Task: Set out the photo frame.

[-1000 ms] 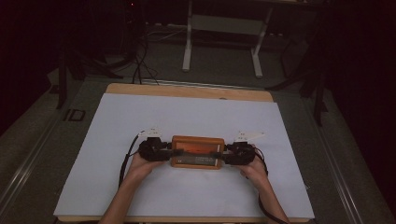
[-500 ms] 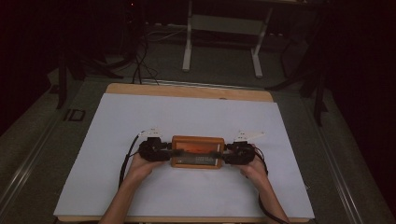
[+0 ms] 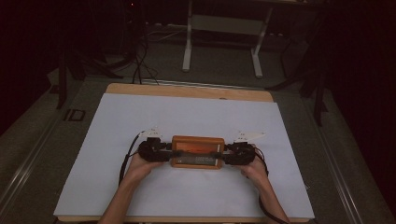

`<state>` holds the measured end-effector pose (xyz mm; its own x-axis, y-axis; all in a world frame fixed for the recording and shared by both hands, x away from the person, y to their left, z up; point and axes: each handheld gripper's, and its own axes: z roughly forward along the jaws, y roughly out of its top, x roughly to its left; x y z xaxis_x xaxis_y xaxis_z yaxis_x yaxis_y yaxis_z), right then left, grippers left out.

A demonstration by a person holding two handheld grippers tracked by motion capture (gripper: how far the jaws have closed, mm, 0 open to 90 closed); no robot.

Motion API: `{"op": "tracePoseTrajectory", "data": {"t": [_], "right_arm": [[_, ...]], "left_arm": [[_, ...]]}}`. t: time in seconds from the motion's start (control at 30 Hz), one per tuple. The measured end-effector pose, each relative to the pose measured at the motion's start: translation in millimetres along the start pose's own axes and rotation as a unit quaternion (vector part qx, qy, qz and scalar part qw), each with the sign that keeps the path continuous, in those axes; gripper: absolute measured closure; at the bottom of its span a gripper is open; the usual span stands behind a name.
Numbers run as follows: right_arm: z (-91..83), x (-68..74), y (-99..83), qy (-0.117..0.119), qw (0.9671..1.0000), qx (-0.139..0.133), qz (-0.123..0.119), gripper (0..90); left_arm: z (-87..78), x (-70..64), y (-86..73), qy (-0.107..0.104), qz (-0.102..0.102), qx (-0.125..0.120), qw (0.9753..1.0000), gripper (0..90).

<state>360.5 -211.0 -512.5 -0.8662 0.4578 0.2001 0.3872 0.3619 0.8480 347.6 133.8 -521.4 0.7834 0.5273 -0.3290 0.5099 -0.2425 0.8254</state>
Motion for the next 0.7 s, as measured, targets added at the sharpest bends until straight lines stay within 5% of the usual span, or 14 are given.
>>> {"op": "tracePoseTrajectory", "data": {"t": [0.7], "right_arm": [[-17.1, -3.1, 1.9, -0.003, 1.0, -0.007, -0.006, 43.5]], "left_arm": [[-19.2, 6.4, 0.6, 0.007, -0.017, -0.019, 0.9996, 46.9]]}}
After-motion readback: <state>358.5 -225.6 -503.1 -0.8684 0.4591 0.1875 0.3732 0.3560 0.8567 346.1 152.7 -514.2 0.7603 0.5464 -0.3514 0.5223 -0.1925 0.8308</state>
